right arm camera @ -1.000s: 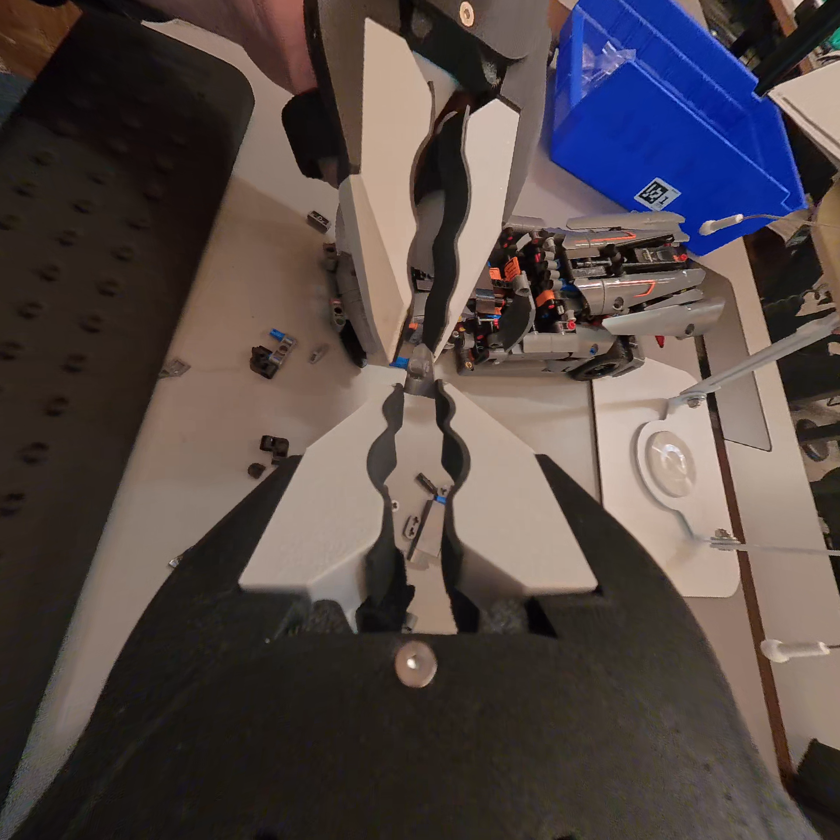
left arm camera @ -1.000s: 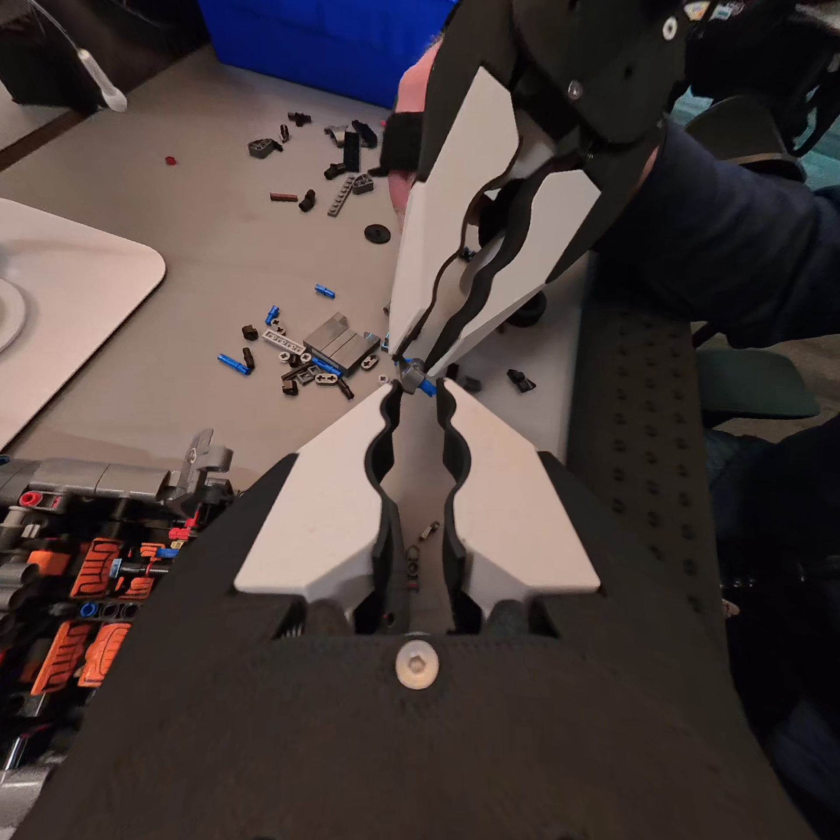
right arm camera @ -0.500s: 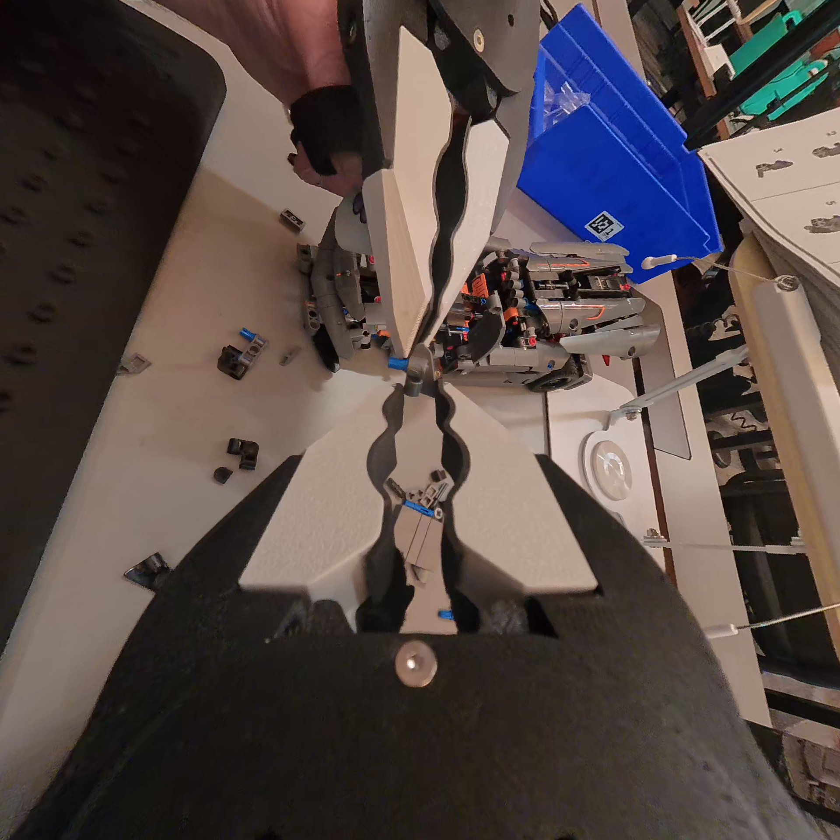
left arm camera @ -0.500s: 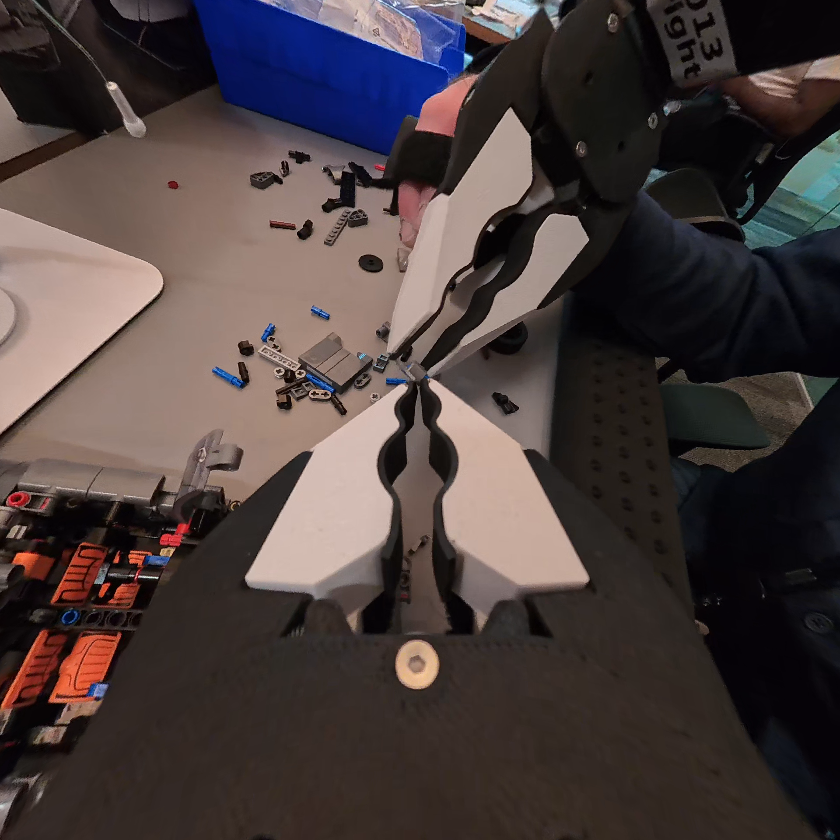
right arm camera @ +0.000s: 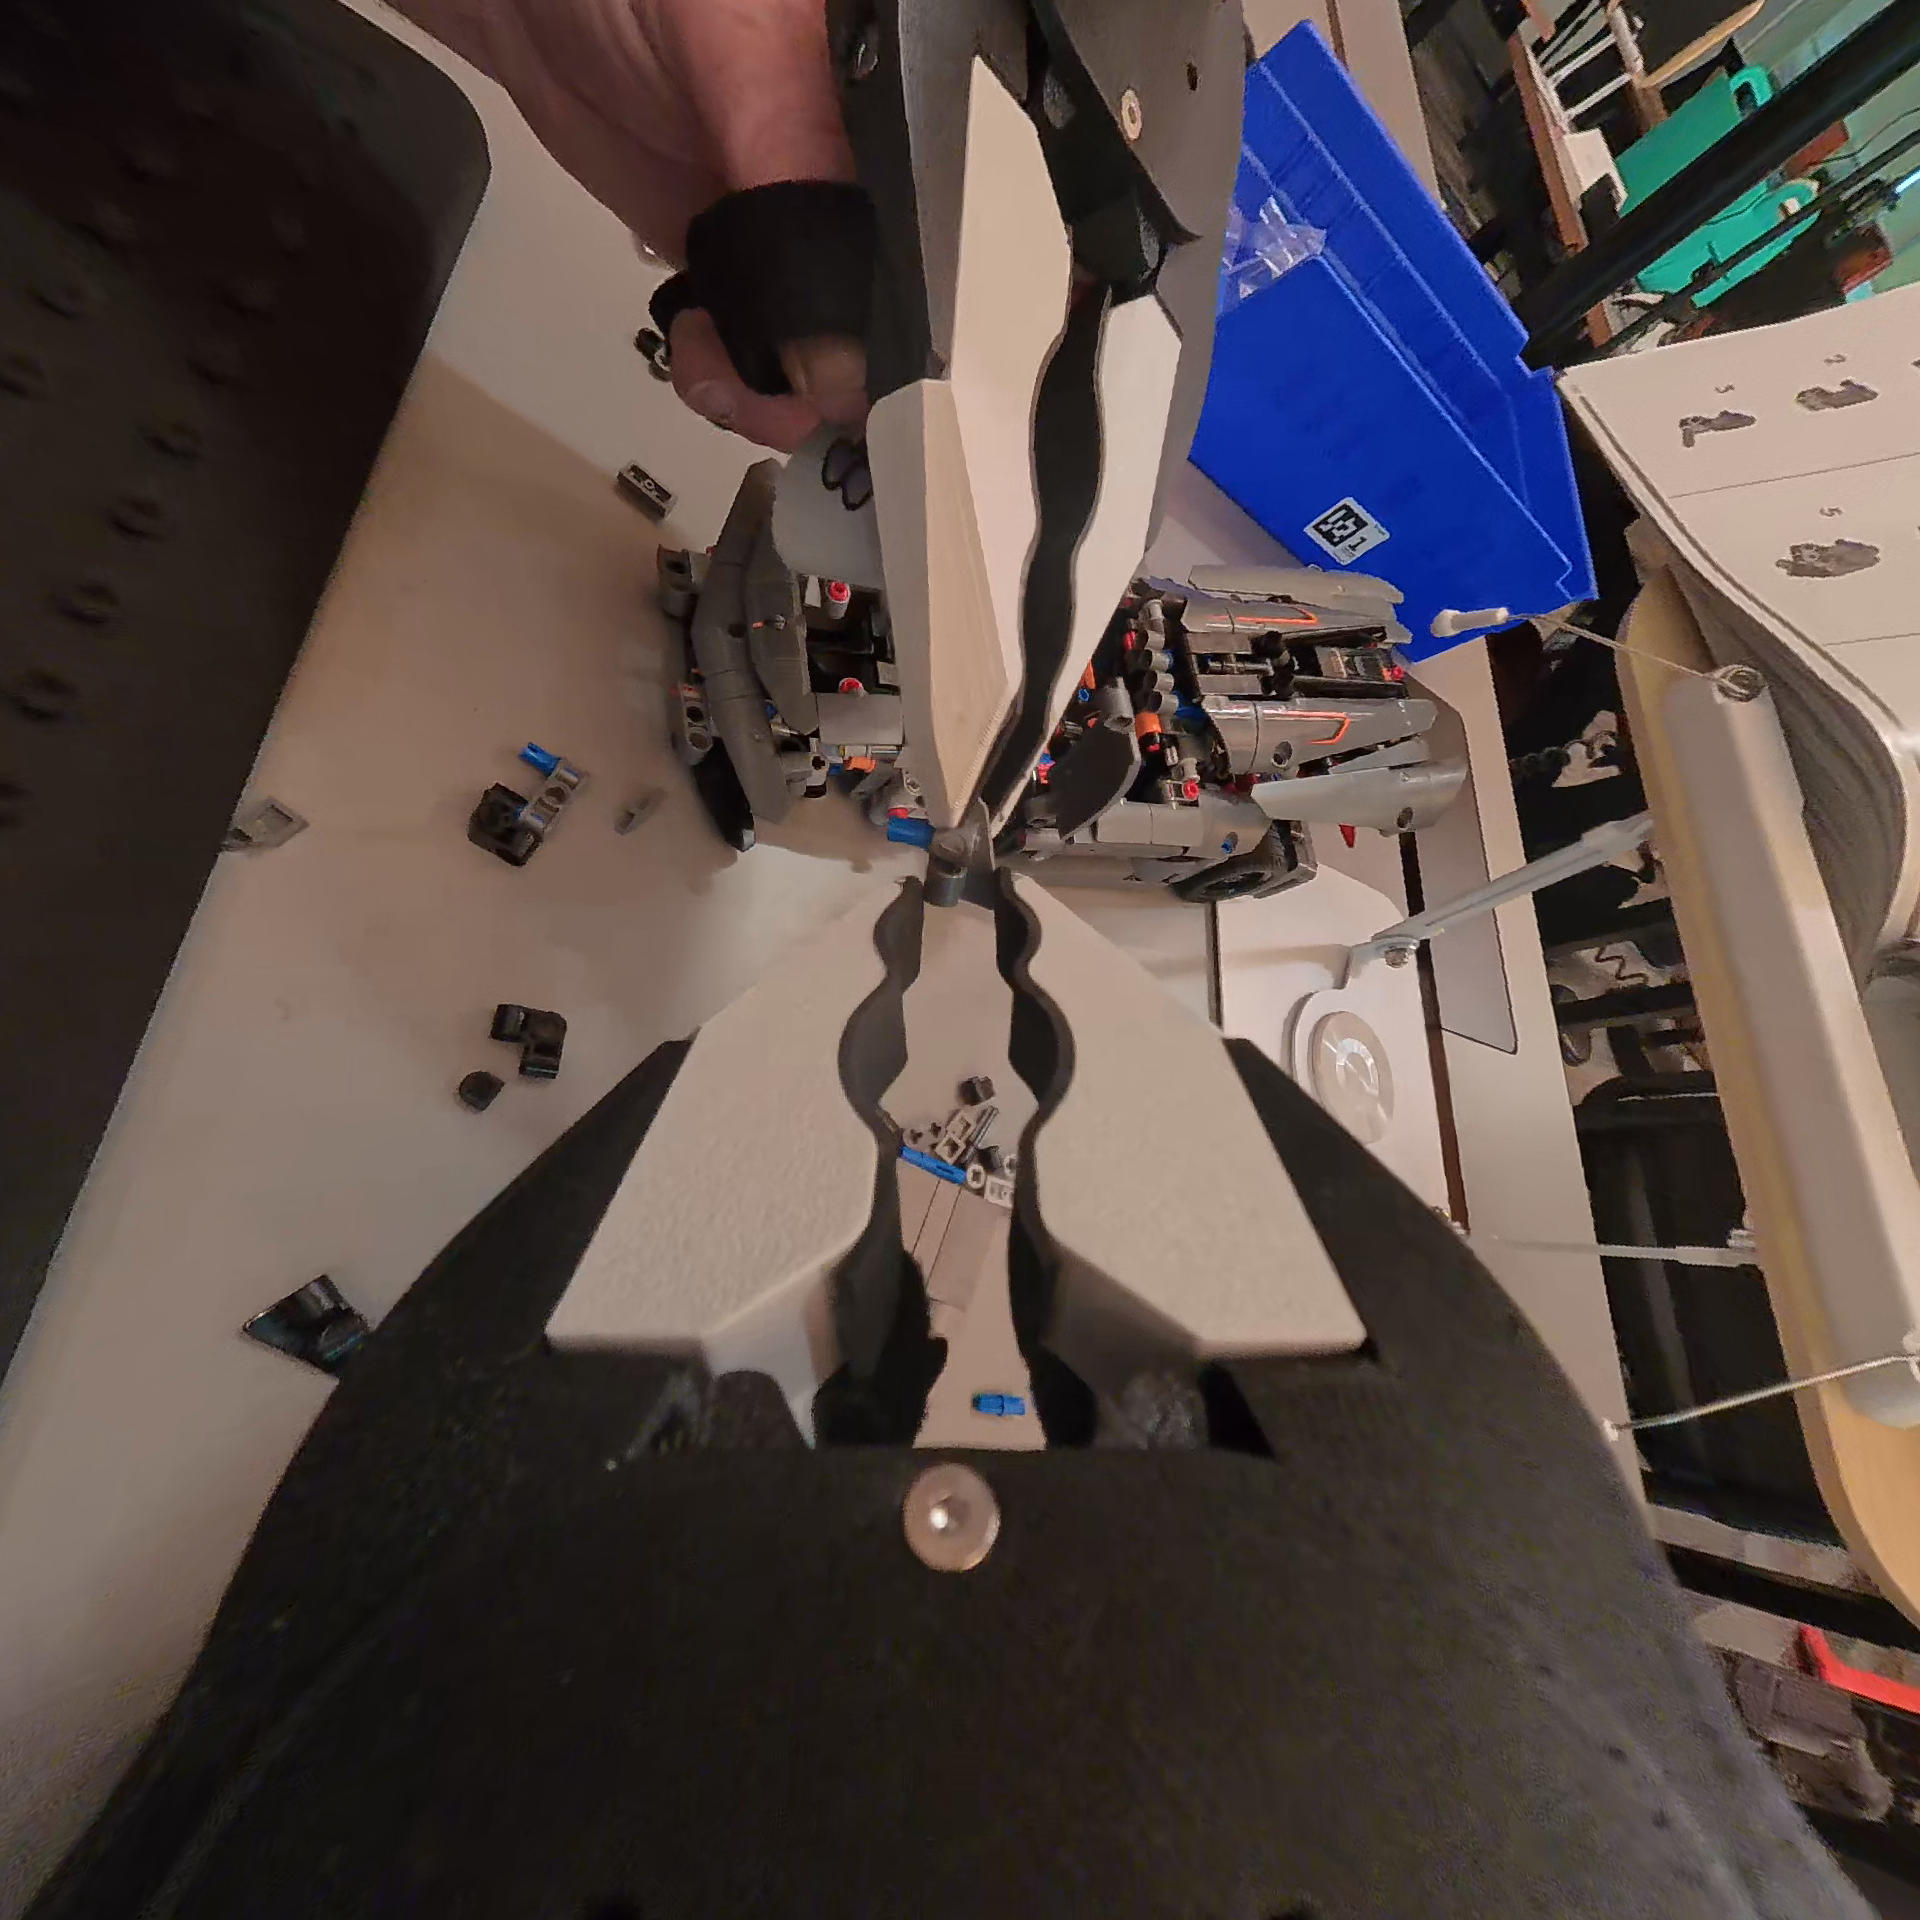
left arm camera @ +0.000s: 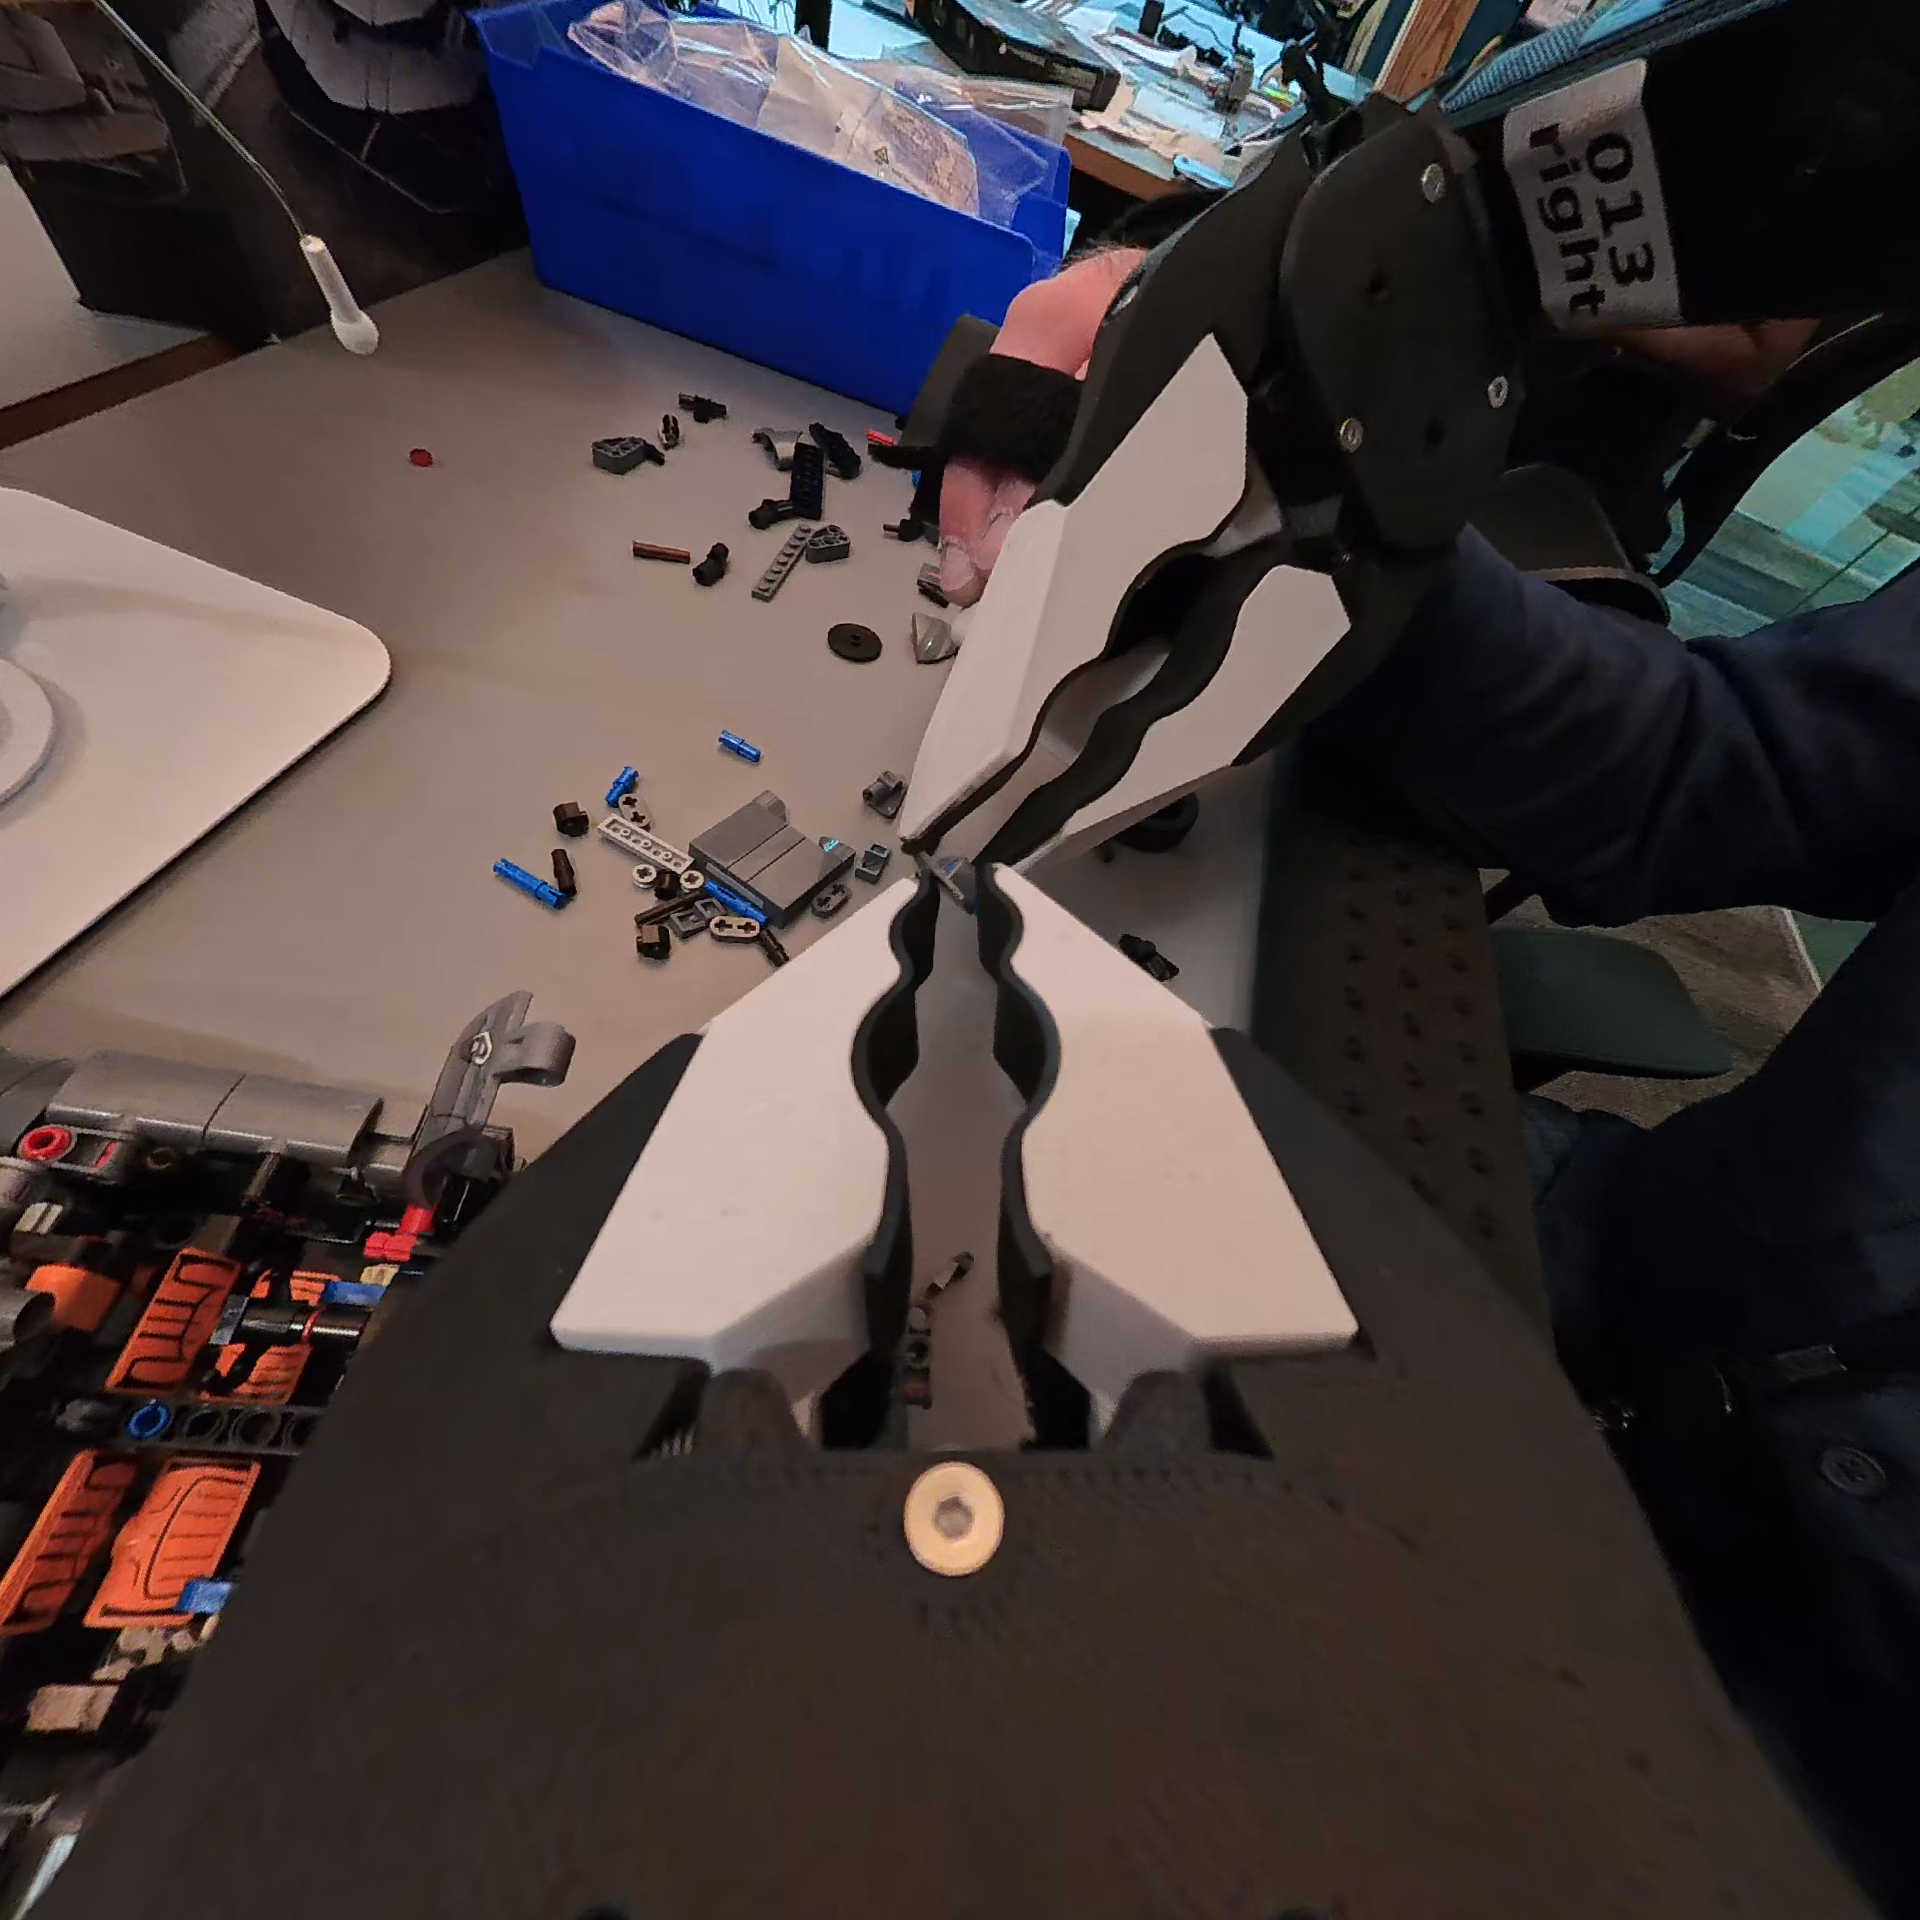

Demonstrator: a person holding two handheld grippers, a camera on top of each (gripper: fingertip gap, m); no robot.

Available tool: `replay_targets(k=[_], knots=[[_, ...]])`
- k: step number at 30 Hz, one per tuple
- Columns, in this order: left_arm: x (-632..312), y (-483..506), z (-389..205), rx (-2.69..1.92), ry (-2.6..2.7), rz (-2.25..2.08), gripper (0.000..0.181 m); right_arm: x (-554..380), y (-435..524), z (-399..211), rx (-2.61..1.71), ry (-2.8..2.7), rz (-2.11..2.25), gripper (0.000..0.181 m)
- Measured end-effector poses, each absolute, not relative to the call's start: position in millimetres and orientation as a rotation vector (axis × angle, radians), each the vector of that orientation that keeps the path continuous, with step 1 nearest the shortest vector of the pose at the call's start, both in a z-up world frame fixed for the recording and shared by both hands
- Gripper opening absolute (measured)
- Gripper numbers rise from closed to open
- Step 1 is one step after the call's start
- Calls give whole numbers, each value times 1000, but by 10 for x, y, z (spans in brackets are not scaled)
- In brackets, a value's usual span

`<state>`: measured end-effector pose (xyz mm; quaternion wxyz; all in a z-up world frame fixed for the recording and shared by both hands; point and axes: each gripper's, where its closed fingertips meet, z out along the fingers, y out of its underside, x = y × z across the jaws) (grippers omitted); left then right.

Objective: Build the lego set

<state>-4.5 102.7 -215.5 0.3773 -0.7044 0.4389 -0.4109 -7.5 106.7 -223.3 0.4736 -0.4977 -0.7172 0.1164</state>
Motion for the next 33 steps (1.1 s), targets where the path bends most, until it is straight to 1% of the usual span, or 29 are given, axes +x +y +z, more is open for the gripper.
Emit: replay_targets(k=[6, 9, 13, 33], knots=[[-69, 1048, -2106, -1787, 1093, -1074, 2, -85, 1075, -2170, -1202, -1722, 290, 11], [-76, 1055, -2082, -1771, 1095, -1056, 0, -108, 1048, -2126, -1182, -1705, 317, 5], [-78, 1054, -2074, -1763, 1101, -1039, 0, -120, 1050, -2112, -1178, -1693, 321, 4], [-111, 1083, -1951, -1720, 1044, -1081, 0, -102, 1088, -2002, -1213, -1611, 445, 6]])
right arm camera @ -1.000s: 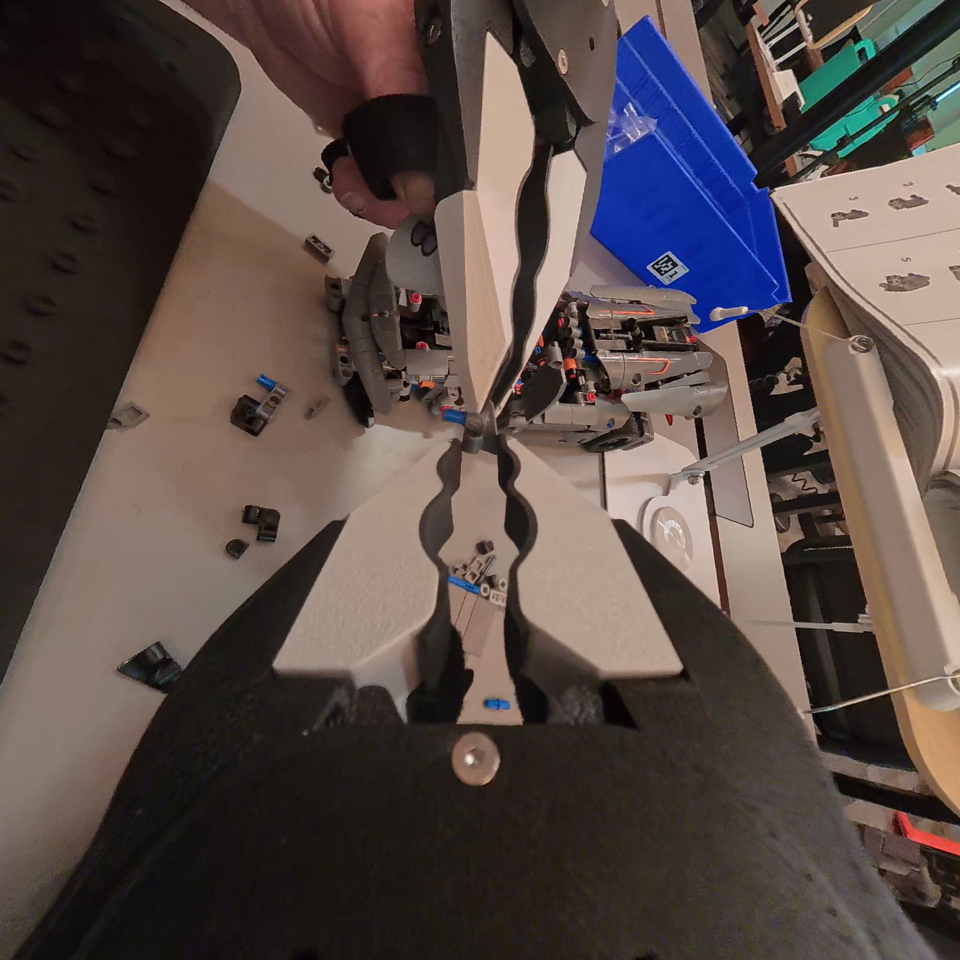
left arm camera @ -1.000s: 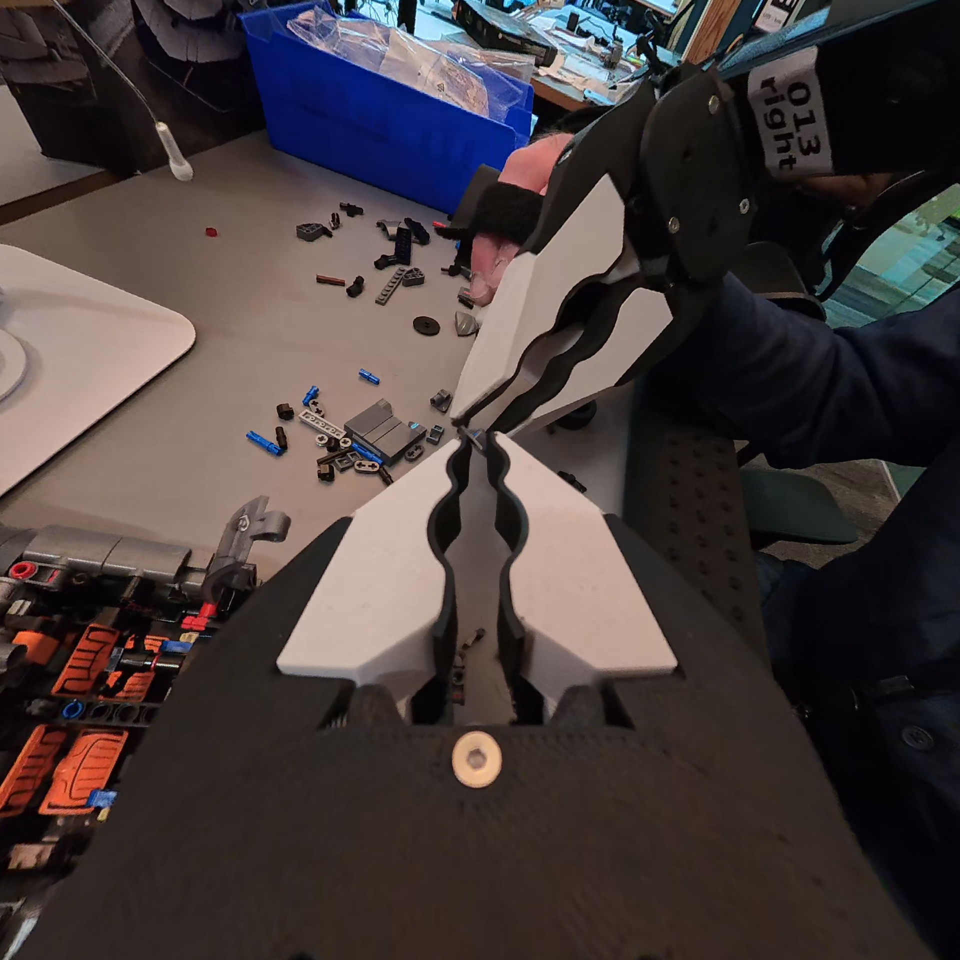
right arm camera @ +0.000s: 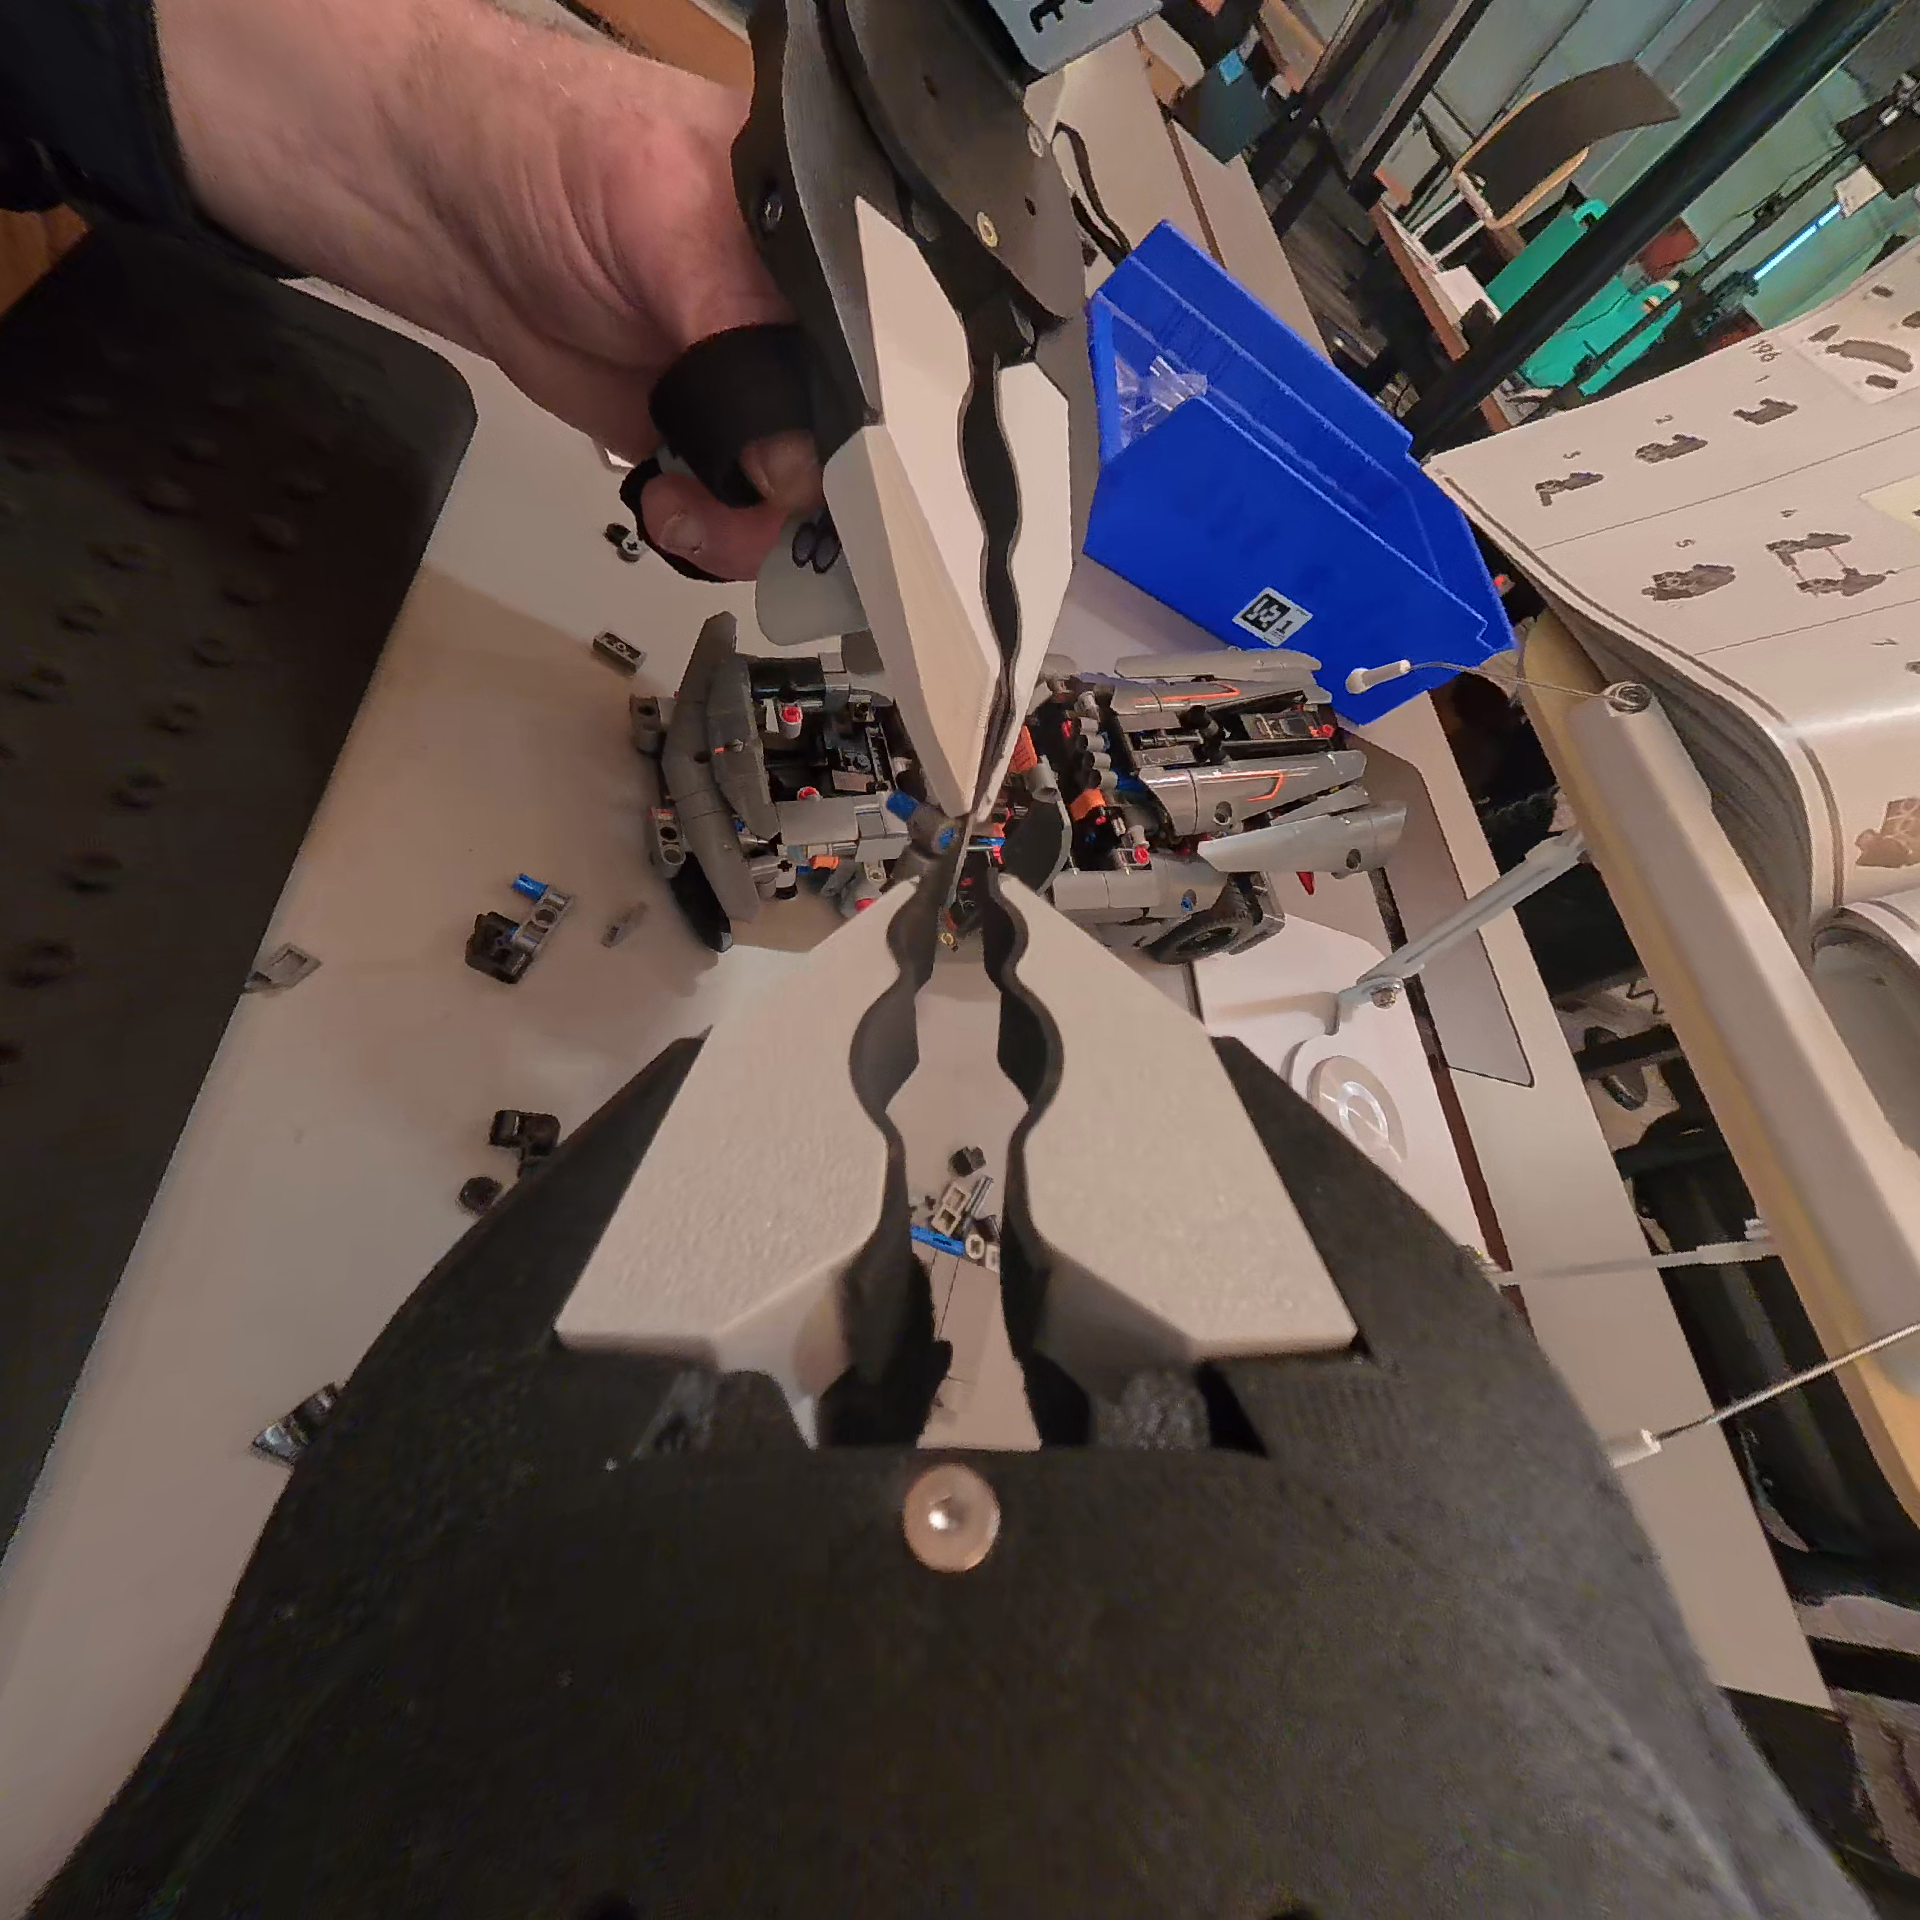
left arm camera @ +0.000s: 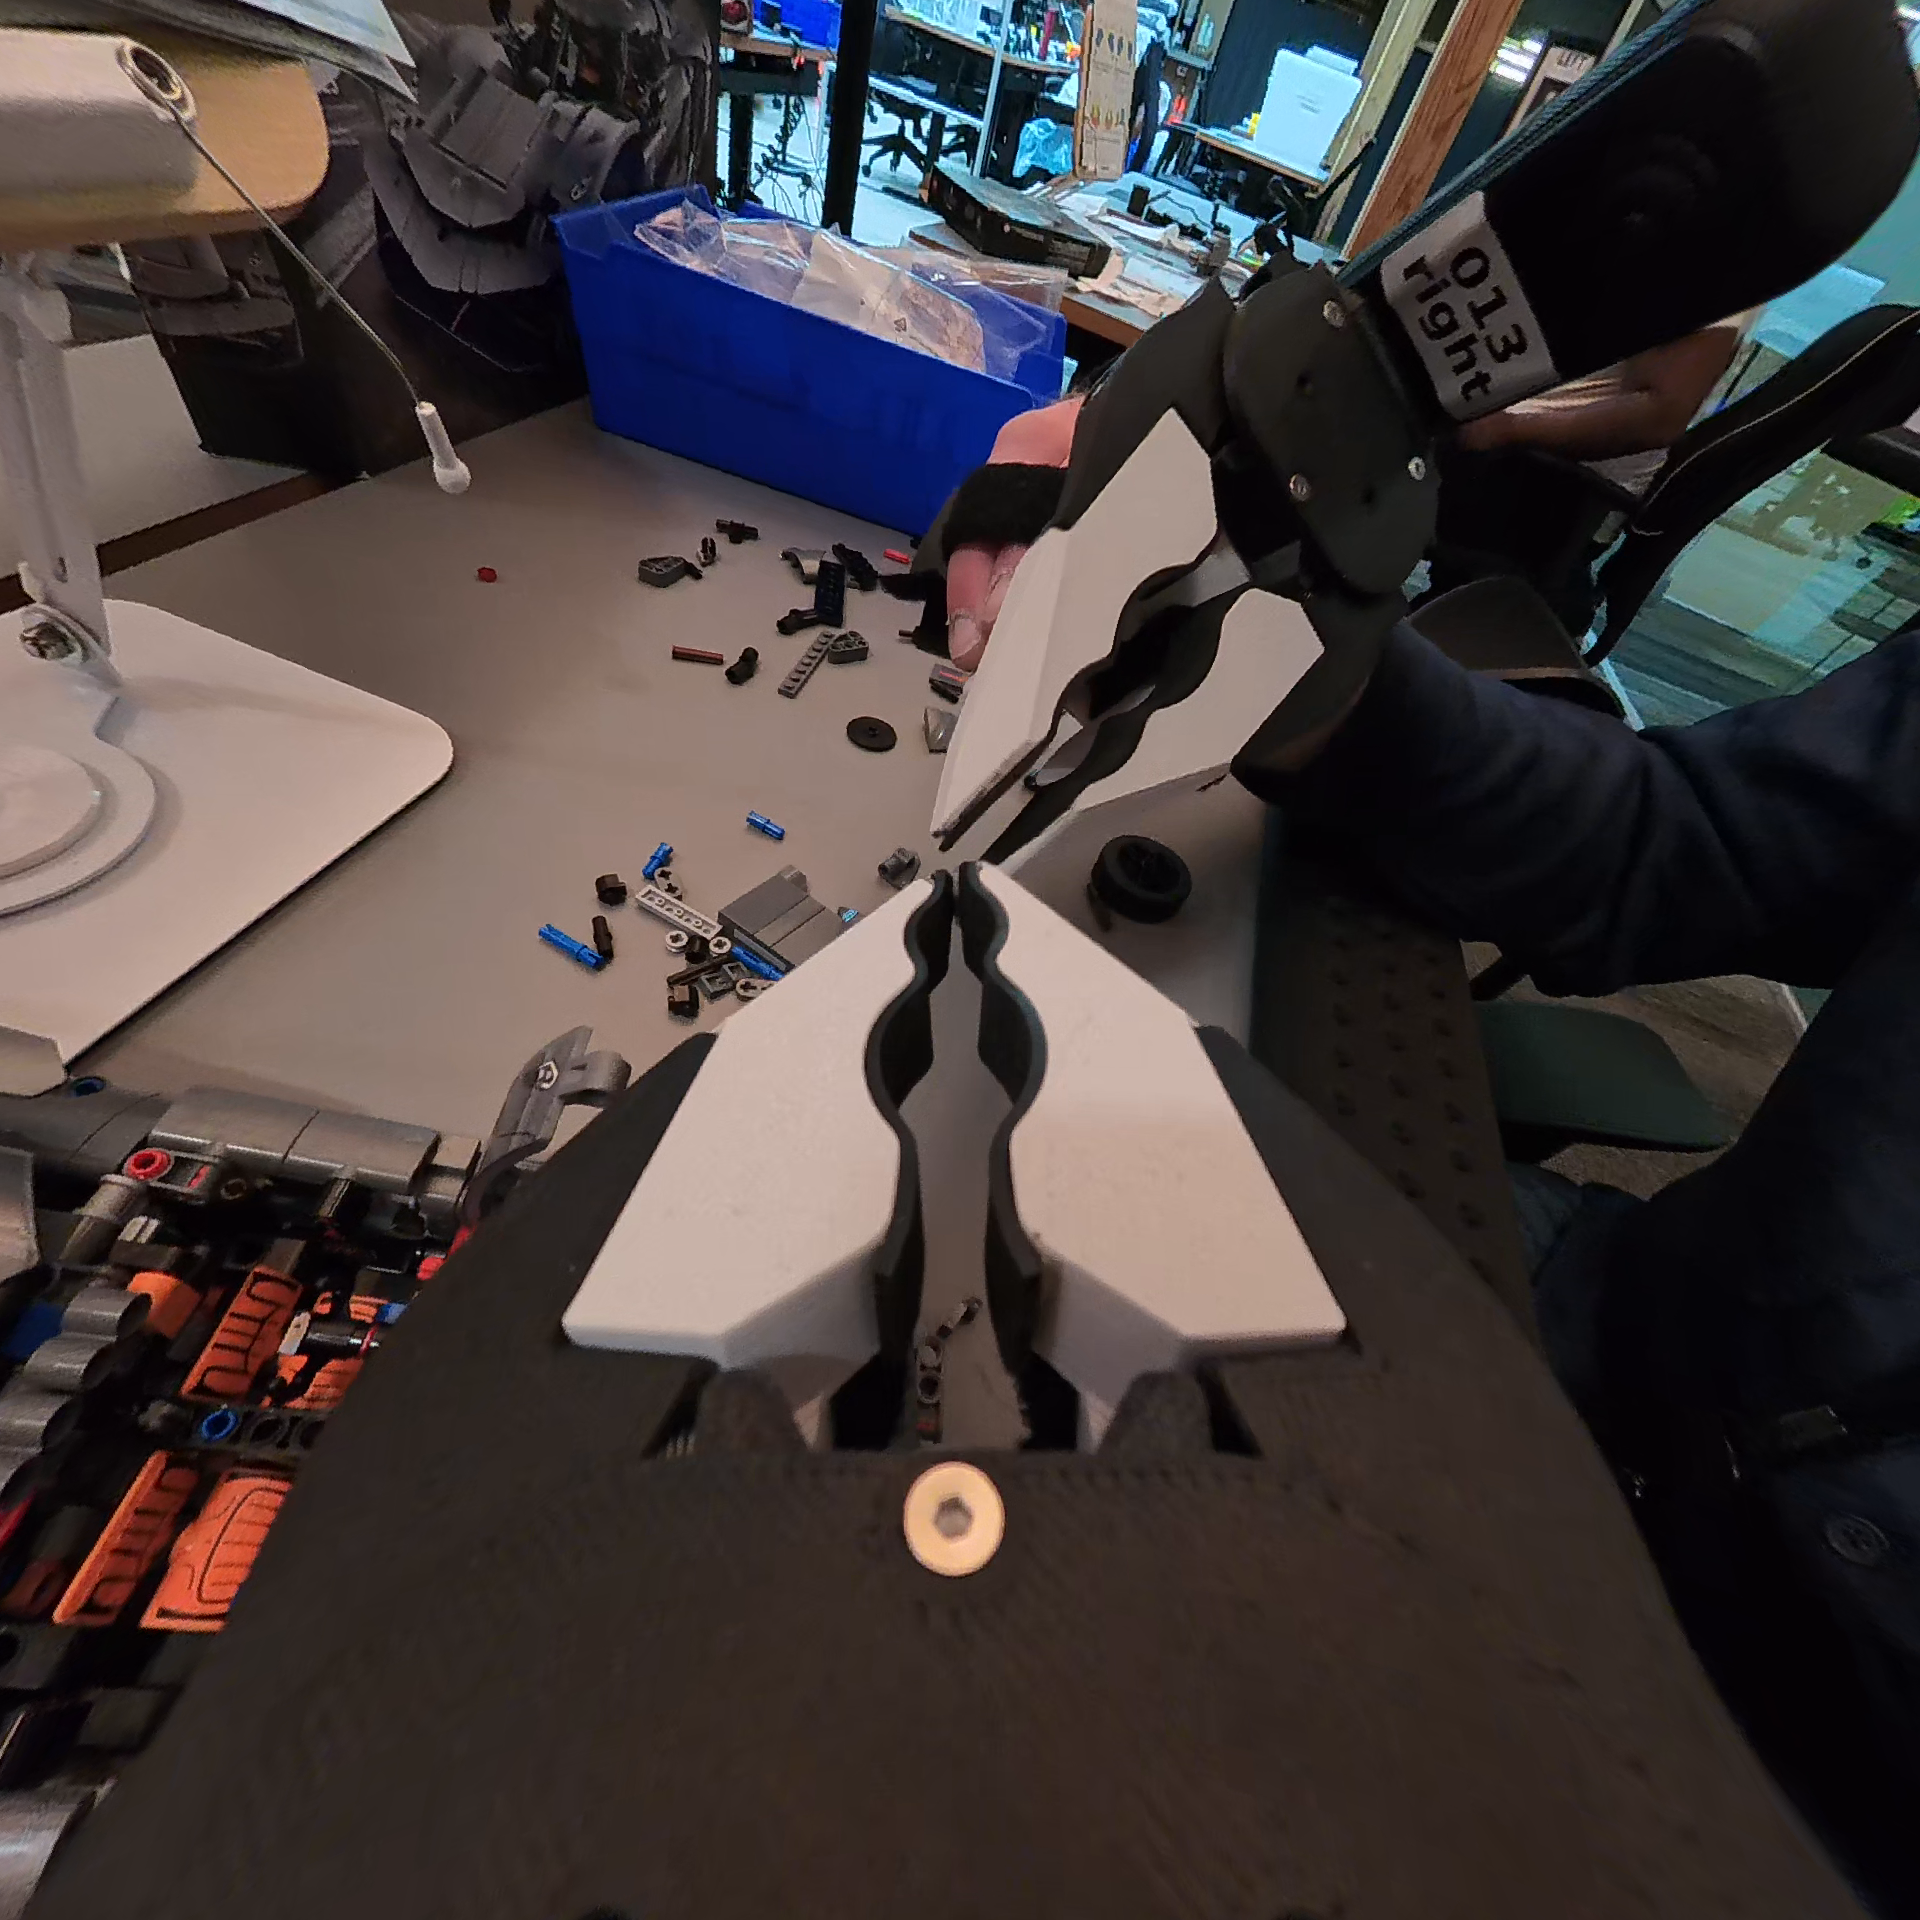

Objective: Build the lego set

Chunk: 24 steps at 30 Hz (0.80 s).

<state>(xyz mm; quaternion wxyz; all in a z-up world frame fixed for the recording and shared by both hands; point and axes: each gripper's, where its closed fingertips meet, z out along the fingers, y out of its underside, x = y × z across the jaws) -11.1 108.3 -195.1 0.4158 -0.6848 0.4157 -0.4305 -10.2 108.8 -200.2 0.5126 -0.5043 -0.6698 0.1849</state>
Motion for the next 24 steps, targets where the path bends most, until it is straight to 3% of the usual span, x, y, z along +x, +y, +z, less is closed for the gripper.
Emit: replay_targets(k=[24], knots=[[-153, 1115, -1881, -1697, 1014, -1071, 0, -88, 1112, -1990, -1255, -1579, 547, 12]])
